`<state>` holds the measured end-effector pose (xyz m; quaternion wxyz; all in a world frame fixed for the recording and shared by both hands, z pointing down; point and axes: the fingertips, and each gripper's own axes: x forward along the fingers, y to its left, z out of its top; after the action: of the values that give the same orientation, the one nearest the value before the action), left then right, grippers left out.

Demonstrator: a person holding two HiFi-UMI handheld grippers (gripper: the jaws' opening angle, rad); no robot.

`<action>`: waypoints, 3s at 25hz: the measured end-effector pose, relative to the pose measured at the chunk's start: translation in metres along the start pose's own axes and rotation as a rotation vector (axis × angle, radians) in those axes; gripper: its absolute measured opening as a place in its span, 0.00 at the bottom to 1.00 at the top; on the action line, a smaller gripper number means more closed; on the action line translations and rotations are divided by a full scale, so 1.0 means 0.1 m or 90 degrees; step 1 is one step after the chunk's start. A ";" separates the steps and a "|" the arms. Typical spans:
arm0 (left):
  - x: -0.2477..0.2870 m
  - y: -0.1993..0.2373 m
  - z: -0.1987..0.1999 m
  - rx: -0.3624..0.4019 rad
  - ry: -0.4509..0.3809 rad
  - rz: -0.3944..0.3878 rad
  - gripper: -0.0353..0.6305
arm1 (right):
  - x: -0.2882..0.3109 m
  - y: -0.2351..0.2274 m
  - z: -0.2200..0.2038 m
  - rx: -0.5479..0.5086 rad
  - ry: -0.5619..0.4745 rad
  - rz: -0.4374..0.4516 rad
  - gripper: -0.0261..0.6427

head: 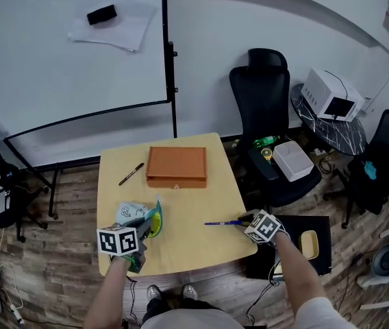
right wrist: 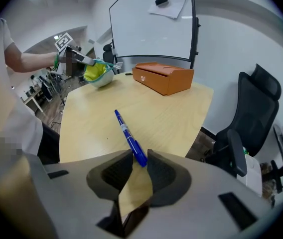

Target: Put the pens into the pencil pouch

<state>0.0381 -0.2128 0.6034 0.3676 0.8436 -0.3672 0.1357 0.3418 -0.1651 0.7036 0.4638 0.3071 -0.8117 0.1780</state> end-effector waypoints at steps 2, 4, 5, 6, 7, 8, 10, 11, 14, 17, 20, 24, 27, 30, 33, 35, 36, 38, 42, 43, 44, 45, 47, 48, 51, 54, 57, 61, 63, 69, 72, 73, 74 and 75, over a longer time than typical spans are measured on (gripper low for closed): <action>0.00 0.00 0.00 -0.001 -0.002 0.002 0.11 | 0.00 0.04 -0.01 -0.005 0.001 -0.004 0.16; -0.02 0.01 0.00 -0.004 -0.006 0.004 0.11 | -0.02 0.10 0.01 -0.001 -0.010 -0.004 0.15; -0.02 0.02 0.00 -0.006 -0.009 0.004 0.11 | -0.04 0.14 0.03 0.002 -0.020 -0.005 0.15; -0.02 0.03 0.01 -0.009 -0.011 0.003 0.11 | -0.07 0.16 0.07 0.003 -0.032 -0.009 0.15; -0.02 0.03 0.01 -0.012 -0.013 0.001 0.11 | -0.11 0.19 0.12 0.003 -0.044 -0.014 0.14; -0.01 0.03 0.02 -0.014 -0.013 -0.002 0.11 | -0.15 0.23 0.19 0.000 -0.057 -0.020 0.14; -0.01 0.04 0.01 -0.015 -0.012 -0.008 0.11 | -0.24 0.32 0.37 -0.011 -0.082 -0.031 0.14; -0.01 0.05 0.00 -0.015 -0.010 -0.011 0.11 | -0.29 0.38 0.47 -0.018 -0.095 -0.036 0.14; 0.03 0.05 0.00 -0.016 -0.008 -0.020 0.11 | -0.42 0.53 0.82 -0.038 -0.138 -0.046 0.13; 0.06 0.03 -0.03 -0.023 -0.006 -0.031 0.11 | -0.47 0.75 1.18 -0.063 -0.170 -0.044 0.13; 0.10 0.02 -0.04 -0.031 -0.001 -0.043 0.11 | -0.35 0.96 1.52 -0.095 -0.178 -0.032 0.13; 0.14 0.00 -0.04 -0.041 -0.002 -0.058 0.11 | -0.01 1.18 1.85 -0.116 -0.167 -0.013 0.13; 0.14 0.02 -0.01 -0.050 -0.003 -0.067 0.11 | 0.25 1.29 2.06 -0.106 -0.159 0.001 0.13; 0.16 0.01 0.01 -0.057 0.000 -0.082 0.11 | 0.46 1.37 2.27 -0.093 -0.161 0.017 0.13; 0.16 0.02 -0.01 -0.063 0.007 -0.092 0.11 | 0.64 1.46 2.44 -0.085 -0.164 0.031 0.12; 0.15 0.06 0.00 -0.065 0.008 -0.090 0.11 | 0.73 1.50 2.55 -0.081 -0.167 0.037 0.12; 0.14 0.10 0.01 -0.068 0.007 -0.088 0.11 | 0.78 1.52 2.59 -0.080 -0.167 0.042 0.12; 0.10 0.16 0.03 -0.078 0.003 -0.087 0.11 | 0.86 1.56 2.65 -0.076 -0.166 0.052 0.12; 0.02 0.29 0.09 -0.087 -0.003 -0.084 0.11 | 0.99 1.64 2.74 -0.069 -0.169 0.071 0.12; 0.00 0.32 0.11 -0.088 -0.004 -0.082 0.11 | 1.02 1.66 2.76 -0.070 -0.169 0.073 0.12; -0.02 0.36 0.12 -0.089 -0.005 -0.078 0.11 | 1.05 1.68 2.78 -0.070 -0.169 0.075 0.13; -0.03 0.39 0.13 -0.090 -0.006 -0.074 0.11 | 1.07 1.69 2.81 -0.069 -0.170 0.076 0.13; -0.06 0.45 0.13 -0.094 -0.009 -0.072 0.11 | 1.10 1.71 2.84 -0.068 -0.173 0.078 0.13; -0.08 0.46 0.13 -0.096 -0.010 -0.073 0.11 | 1.11 1.72 2.86 -0.067 -0.175 0.080 0.13; -0.10 0.52 0.15 -0.102 -0.015 -0.071 0.11 | 1.08 1.76 2.91 -0.064 -0.188 0.096 0.24; -0.12 0.58 0.18 -0.103 -0.017 -0.064 0.11 | 0.94 1.73 2.97 -0.063 -0.206 0.102 0.31; -0.12 0.63 0.20 -0.108 -0.020 -0.070 0.11 | 0.77 1.57 3.01 -0.048 -0.229 0.082 0.32; -0.13 0.73 0.19 -0.114 -0.019 -0.072 0.11 | 0.59 1.35 3.12 -0.025 -0.250 0.042 0.32; -0.16 0.78 0.19 -0.118 -0.019 -0.076 0.11 | 0.57 1.29 3.20 -0.024 -0.251 0.028 0.31; -0.26 0.89 0.20 -0.121 -0.014 -0.091 0.11 | 0.72 1.23 3.55 -0.056 -0.232 0.004 0.31; -0.28 0.91 0.23 -0.128 -0.017 -0.108 0.11 | 0.89 1.19 3.77 -0.092 -0.210 0.007 0.31; -0.28 0.92 0.24 -0.133 -0.020 -0.110 0.11 | 0.96 1.17 3.83 -0.105 -0.199 0.011 0.31; -0.28 0.93 0.25 -0.137 -0.021 -0.111 0.11 | 1.03 1.16 3.88 -0.118 -0.188 0.017 0.31; -0.29 0.96 0.24 -0.141 -0.022 -0.111 0.11 | 1.10 1.15 3.93 -0.131 -0.177 0.022 0.31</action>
<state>-0.0515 -0.2592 0.6222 0.4624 0.8288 -0.3117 0.0473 -0.0291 -0.3414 0.5993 0.3727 0.2656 -0.8872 0.0579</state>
